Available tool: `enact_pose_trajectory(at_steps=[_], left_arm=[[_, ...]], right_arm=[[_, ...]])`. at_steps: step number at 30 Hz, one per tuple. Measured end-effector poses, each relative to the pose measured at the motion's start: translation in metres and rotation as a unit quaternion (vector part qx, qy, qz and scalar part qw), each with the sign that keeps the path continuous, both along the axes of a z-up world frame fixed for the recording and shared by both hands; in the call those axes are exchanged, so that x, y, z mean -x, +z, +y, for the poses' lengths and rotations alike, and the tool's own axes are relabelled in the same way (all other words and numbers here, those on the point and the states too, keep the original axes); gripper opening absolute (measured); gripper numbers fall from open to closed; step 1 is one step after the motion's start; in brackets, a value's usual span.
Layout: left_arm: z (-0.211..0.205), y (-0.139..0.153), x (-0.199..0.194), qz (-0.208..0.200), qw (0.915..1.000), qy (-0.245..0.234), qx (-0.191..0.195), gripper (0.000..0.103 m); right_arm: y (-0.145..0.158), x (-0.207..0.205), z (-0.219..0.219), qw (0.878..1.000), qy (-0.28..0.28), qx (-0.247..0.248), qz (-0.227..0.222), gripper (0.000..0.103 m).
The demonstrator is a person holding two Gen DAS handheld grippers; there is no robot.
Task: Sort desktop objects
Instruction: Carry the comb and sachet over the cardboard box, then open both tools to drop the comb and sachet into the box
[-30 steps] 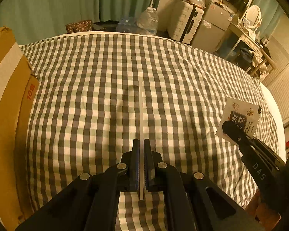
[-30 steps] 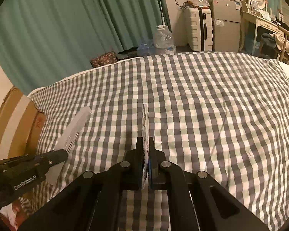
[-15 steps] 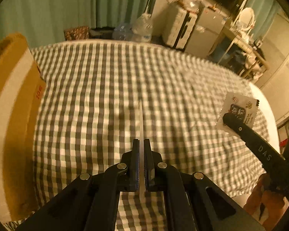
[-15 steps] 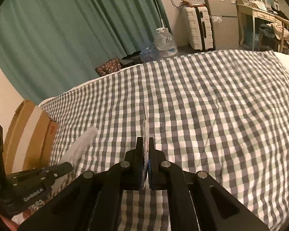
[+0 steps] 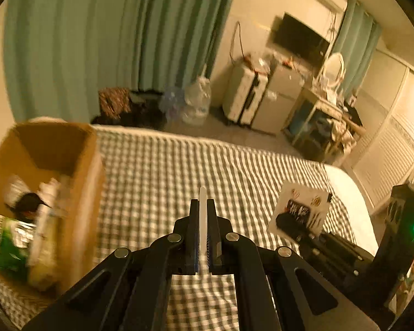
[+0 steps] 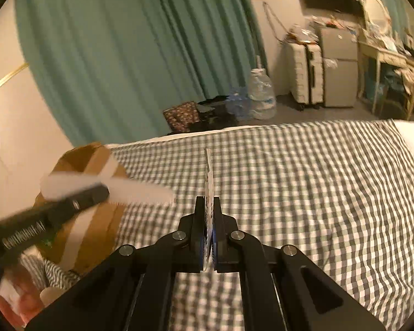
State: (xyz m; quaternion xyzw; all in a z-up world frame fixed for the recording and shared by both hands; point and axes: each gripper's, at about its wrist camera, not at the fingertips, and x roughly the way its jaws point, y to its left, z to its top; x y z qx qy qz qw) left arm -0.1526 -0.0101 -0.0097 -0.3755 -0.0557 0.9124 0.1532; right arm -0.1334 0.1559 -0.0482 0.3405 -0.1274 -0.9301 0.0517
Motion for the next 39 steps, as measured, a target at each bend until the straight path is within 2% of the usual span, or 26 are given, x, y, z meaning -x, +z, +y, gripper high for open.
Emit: enact_pose_trajectory(at_steps=[3,6,12,17,22,23,25,27,28,30,32,33,39], left_arm=[[-0.022,0.02,-0.003,0.021,0.9996,0.021,-0.002,0.004],[-0.06,0.031,-0.003,0.02,0.9989,0.04,-0.012,0.004],[-0.132,0.039,-0.008,0.032,0.9954,0.09,-0.003,0.004],[-0.182,0.027,0.004,0.02,0.9929,0.117,0.013,0.004],[-0.211,-0.002,0.022,-0.012,0.9909,0.13,0.031,0.006],[-0.215,-0.01,0.026,-0.023,0.9896,0.135,0.042,0.008],[-0.224,-0.019,0.032,-0.035,0.9873,0.148,0.048,0.025],[-0.235,-0.026,0.035,-0.042,0.9836,0.169,0.047,0.076],[-0.241,-0.028,0.035,-0.038,0.9811,0.183,0.051,0.083],[-0.249,-0.029,0.033,-0.027,0.977,0.202,0.063,0.085],[-0.255,-0.031,0.032,-0.032,0.9761,0.204,0.067,0.09],[-0.258,-0.031,0.031,-0.034,0.9754,0.207,0.067,0.092],[-0.272,-0.035,0.006,-0.027,0.9756,0.213,0.044,0.097]], right_arm=[[0.019,-0.002,-0.031,1.0,0.027,-0.008,0.013,0.003],[0.036,-0.002,-0.07,0.998,0.059,-0.017,0.028,0.003],[0.054,0.0,-0.159,0.989,0.143,-0.008,0.035,0.003],[0.044,0.006,-0.212,0.981,0.192,-0.01,0.02,0.003],[0.026,0.019,-0.244,0.975,0.221,-0.017,-0.003,0.004],[0.023,0.023,-0.248,0.975,0.223,-0.019,-0.007,0.004],[0.017,0.027,-0.254,0.974,0.225,-0.017,-0.014,0.004],[0.012,0.033,-0.256,0.974,0.224,-0.015,-0.02,0.005],[0.01,0.036,-0.258,0.974,0.226,-0.011,-0.022,0.005],[0.006,0.035,-0.257,0.974,0.224,-0.007,-0.023,0.013],[0.001,0.038,-0.257,0.976,0.217,-0.007,-0.027,0.066],[0.0,0.038,-0.256,0.978,0.209,-0.006,-0.024,0.073],[-0.003,0.045,-0.249,0.98,0.195,0.029,-0.033,0.075]])
